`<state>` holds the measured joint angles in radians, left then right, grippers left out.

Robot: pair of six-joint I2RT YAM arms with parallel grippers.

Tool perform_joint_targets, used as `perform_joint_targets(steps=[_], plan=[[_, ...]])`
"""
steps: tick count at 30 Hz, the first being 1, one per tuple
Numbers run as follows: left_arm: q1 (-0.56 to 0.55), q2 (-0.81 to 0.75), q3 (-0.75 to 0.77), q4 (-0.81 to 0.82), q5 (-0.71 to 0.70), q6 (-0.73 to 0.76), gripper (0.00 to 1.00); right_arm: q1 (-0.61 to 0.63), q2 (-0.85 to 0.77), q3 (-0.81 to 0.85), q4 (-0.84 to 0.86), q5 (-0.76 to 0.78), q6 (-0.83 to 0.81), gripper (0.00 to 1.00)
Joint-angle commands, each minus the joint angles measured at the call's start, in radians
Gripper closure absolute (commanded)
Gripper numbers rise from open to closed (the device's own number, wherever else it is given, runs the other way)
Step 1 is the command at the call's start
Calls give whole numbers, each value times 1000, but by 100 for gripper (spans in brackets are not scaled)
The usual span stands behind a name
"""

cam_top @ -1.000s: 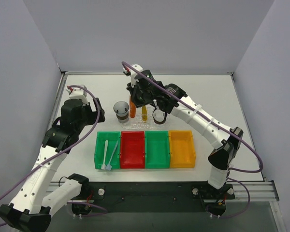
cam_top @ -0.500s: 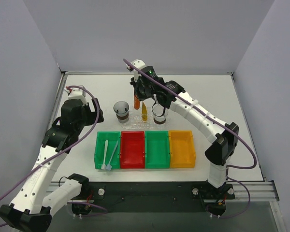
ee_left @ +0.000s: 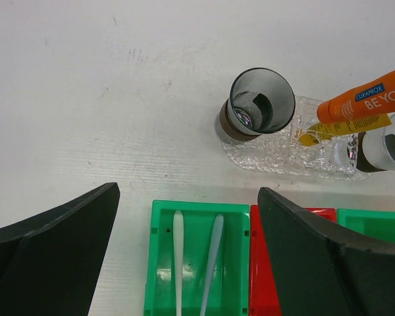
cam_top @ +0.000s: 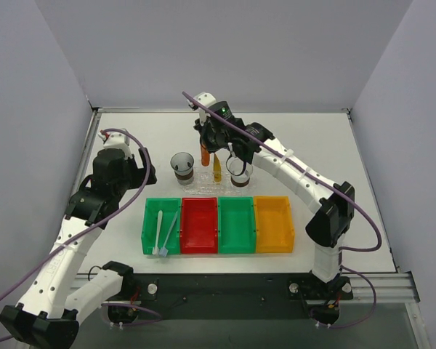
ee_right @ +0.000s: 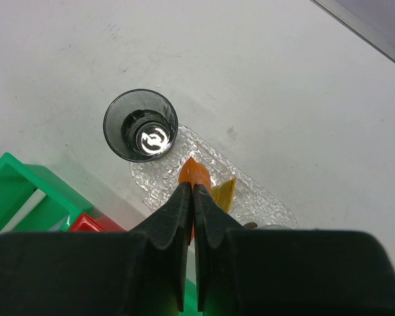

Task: Prepare toiletry sets of a toothbrush and toothpaste on the tray

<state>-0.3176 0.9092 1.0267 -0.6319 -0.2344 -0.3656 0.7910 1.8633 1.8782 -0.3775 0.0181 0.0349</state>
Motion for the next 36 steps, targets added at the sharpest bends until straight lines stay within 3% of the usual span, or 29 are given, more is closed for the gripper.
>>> perform_joint_targets(steps=[1,20,36], plan=[[11,2,0,55,24,-7,3,-1,23,-1,68,-3,-29,100],[23,10,-2,64,32,1,3,-6,66,-4,58,-9,-27,100],[32,23,-7,86,52,-12,2,-9,7,32,31,19,-29,100]])
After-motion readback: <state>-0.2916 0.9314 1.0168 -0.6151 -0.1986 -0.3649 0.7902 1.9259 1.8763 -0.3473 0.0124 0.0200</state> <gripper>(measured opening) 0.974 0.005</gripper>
